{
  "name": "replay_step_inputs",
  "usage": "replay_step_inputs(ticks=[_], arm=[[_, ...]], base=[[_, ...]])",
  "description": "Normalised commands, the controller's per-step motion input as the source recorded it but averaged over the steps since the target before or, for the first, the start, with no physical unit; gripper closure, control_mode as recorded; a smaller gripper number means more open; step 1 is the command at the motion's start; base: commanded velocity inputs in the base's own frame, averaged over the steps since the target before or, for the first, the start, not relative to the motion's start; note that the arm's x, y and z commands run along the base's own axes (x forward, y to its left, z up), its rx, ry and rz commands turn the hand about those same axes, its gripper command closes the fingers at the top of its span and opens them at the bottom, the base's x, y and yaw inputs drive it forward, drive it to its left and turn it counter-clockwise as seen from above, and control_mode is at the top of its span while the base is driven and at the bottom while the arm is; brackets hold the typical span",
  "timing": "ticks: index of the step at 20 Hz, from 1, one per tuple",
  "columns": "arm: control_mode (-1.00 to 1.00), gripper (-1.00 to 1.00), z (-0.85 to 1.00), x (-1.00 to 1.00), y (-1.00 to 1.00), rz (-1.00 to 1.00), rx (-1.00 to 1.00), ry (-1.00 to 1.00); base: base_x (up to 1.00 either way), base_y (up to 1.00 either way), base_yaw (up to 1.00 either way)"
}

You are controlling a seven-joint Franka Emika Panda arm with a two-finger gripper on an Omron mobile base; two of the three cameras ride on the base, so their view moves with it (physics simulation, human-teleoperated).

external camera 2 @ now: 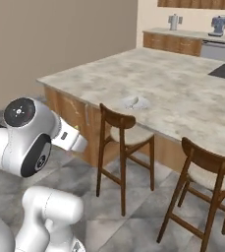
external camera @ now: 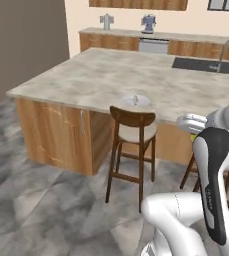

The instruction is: Take the lemon wedge from the fridge and place it on the plate with fish on the dining counter.

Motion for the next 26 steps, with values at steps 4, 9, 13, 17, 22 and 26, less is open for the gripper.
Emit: replay_step_inputs(ticks=[4,9,13,17,22,26], arm=[[1.0,1.0,0.0,0.0,0.0,0.0,0.0,0.0],[1.0,1.0,0.0,0.0,0.0,0.0,0.0,0.0],[1.0,1.0,0.0,0.0,0.0,0.0,0.0,0.0],[1.0,1.0,0.0,0.0,0.0,0.0,0.0,0.0],[1.0,1.0,0.0,0.0,0.0,0.0,0.0,0.0],[-1.0,1.0,-0.27,1.0,0.31,0.04,0.0,0.19]], base=[[1.0,0.27,-0.39],[1.0,0.06,-0.38],[1.0,0.17,-0.34],[1.0,0.81,-0.17],[1.0,0.99,0.01],[0.0,0.0,0.0]])
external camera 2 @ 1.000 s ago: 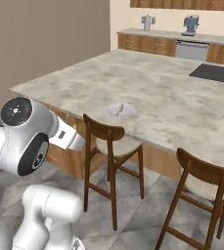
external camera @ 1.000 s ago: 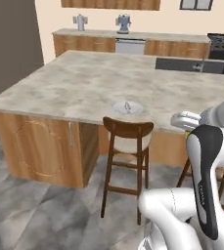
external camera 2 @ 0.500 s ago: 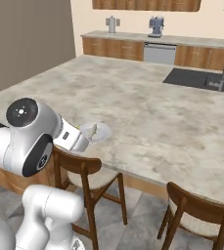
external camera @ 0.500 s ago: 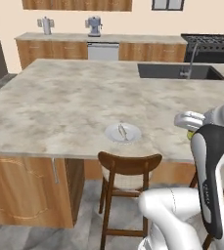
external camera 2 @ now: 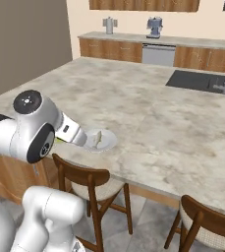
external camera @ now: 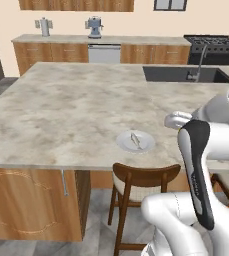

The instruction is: Take the lemon wedge from the fridge and place it on the plate with fish on the dining counter.

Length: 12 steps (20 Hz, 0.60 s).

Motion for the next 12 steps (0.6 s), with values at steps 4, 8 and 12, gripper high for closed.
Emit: replay_step_inputs(ticks=[4,8,12], arm=[[-1.0,1.0,-0.34,1.0,0.0,0.0,0.0,0.19],[-1.0,1.0,-0.56,1.0,-0.08,0.0,0.0,0.21],[-1.0,1.0,-0.86,1.0,-0.1,0.02,0.0,0.02]], base=[[0.0,0.0,0.0],[0.0,0.0,0.0],[0.0,0.0,0.0]])
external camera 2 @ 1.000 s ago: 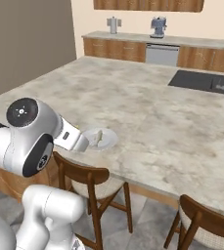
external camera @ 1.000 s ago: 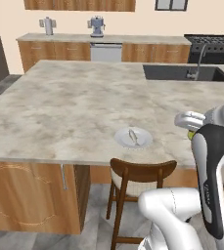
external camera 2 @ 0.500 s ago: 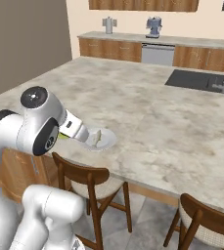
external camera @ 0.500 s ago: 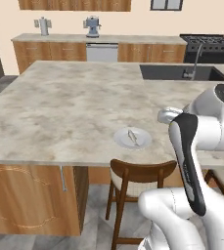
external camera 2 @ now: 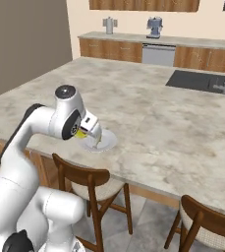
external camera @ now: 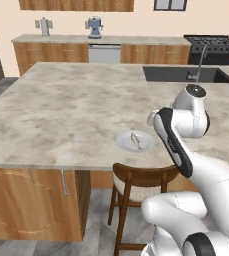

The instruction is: Take the lemon wedge from the fridge and place it on the plate with fish on the dining counter.

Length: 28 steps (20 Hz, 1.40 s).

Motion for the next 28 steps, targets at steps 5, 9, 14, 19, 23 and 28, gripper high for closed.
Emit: replay_step_inputs(ticks=[5,9,14,19,23,28], arm=[[-1.0,1.0,-0.82,1.0,-0.05,0.03,0.0,-0.09],[-1.0,1.0,-0.45,1.0,0.0,0.0,0.0,-0.07],[-1.0,1.0,-0.09,0.63,0.0,0.0,0.0,0.01],[-1.0,1.0,-0.15,-0.06,-0.18,0.02,0.0,0.0],[-1.0,1.0,-0.21,-0.09,-0.21,0.04,0.0,0.0],[-1.0,1.0,0.0,0.37,0.01,0.0,0.0,0.0]], base=[[0.0,0.0,0.0],[0.0,0.0,0.0],[0.0,0.0,0.0],[0.0,0.0,0.0],[0.0,0.0,0.0],[0.0,0.0,0.0]])
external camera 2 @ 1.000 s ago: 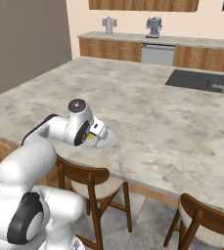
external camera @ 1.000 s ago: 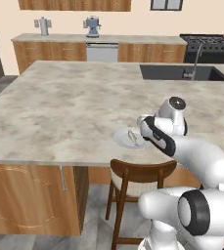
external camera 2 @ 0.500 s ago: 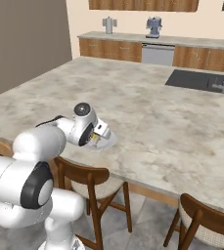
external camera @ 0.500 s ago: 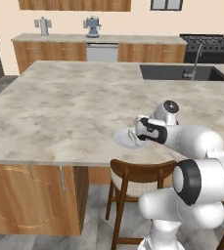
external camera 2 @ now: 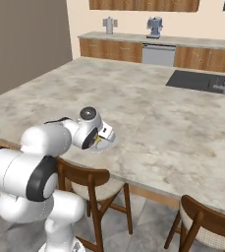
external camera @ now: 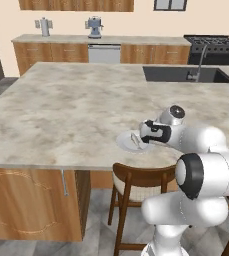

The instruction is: Take the lemon wedge from the fridge and place it on the plate with fish on the dining counter.

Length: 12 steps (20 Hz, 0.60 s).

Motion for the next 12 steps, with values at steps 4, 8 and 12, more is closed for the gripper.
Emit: replay_step_inputs(ticks=[4,8,12], arm=[[-1.0,1.0,-0.01,0.44,0.14,0.0,0.0,0.0],[-1.0,1.0,-0.14,0.23,0.17,0.0,0.0,0.0],[-1.0,1.0,-0.53,0.0,0.08,0.01,0.0,0.0]], base=[[0.0,0.0,0.0],[0.0,0.0,0.0],[0.0,0.0,0.0]])
